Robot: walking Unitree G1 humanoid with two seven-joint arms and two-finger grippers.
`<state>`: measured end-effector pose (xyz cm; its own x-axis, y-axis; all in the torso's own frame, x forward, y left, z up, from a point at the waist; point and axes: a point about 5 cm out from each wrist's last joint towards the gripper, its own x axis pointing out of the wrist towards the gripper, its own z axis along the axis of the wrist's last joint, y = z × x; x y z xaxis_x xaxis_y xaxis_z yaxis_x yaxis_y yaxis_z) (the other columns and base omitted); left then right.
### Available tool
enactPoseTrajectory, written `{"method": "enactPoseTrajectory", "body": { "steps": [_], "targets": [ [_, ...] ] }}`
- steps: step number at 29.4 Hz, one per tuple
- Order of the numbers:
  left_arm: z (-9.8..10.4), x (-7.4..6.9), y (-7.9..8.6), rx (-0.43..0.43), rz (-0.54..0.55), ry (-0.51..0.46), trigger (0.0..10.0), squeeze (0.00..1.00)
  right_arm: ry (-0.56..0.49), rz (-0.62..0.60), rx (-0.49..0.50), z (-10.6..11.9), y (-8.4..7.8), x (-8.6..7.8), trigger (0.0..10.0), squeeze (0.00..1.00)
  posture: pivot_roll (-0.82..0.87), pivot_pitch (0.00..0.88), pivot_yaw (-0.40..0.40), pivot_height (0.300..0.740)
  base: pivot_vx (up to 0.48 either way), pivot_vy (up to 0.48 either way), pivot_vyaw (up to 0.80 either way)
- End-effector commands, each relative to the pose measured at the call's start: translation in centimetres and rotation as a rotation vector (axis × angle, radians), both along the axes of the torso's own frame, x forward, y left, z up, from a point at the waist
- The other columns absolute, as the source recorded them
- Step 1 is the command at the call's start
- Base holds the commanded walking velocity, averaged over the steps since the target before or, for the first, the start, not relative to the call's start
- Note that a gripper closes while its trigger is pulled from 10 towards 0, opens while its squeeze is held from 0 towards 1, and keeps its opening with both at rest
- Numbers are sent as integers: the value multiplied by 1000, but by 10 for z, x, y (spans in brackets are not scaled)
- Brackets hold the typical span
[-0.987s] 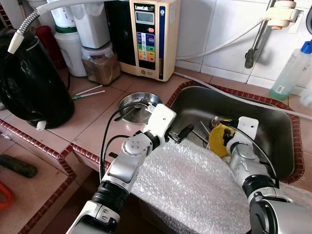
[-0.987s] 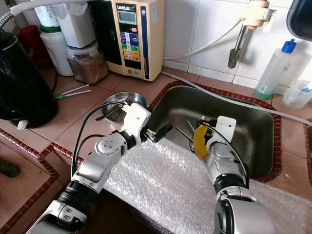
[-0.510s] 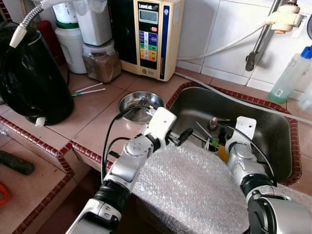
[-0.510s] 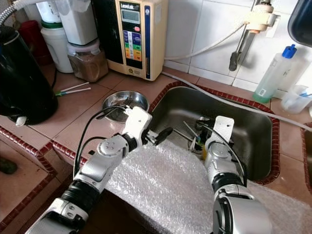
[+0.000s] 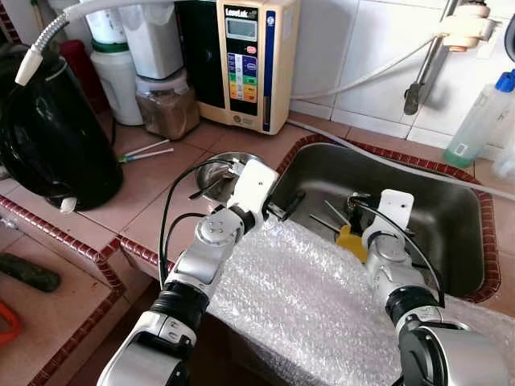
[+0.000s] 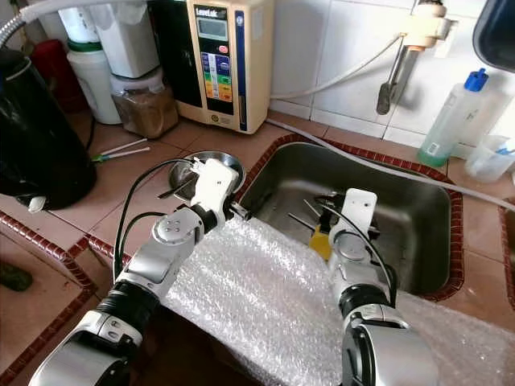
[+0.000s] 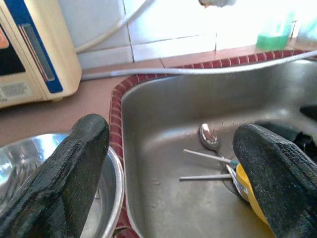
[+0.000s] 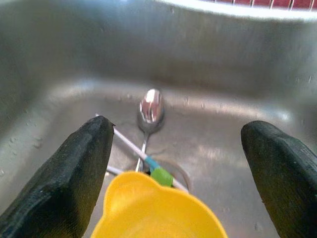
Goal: Kitchen organization
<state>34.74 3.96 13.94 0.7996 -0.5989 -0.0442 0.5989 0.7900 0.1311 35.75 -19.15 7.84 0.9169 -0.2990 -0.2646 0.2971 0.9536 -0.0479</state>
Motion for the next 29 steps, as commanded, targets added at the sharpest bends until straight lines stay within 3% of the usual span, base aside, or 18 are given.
{"method": "enactPoseTrajectory", "body": {
  "steps": [1,2,5,11,14,18,25,29],
  "targets": [
    [1,3,3,10,29,-12,10000,86,-38,21,-32,5,3,1,10000,1000,56,0,50,740,0,0,0],
    [2,3,1,8,34,-21,10000,0,-38,30,-47,3,1,-1,10000,1000,65,0,40,740,0,0,0],
    [4,3,0,-9,51,-28,10000,0,-39,39,-66,0,0,-4,10000,1000,72,0,32,740,0,0,0],
    [4,-6,1,-58,73,-53,10000,0,-149,27,-78,9,-1,-6,10000,1000,60,0,12,740,0,0,0],
    [2,-9,0,-60,69,-59,10000,0,-151,40,-102,9,-2,-7,10000,1000,54,0,8,740,0,0,0],
    [-10,-16,-9,-40,64,-53,10000,0,-131,70,-148,8,-13,-9,10000,1000,72,0,-52,740,0,0,0],
    [-7,-20,-10,-62,92,-50,10000,0,-136,116,-137,12,-4,-5,10000,1000,85,0,-70,740,0,0,0],
    [0,-12,-5,-44,124,-80,10000,0,-152,131,-132,19,2,0,10000,1000,75,0,-86,740,0,0,0]
  ]
}}
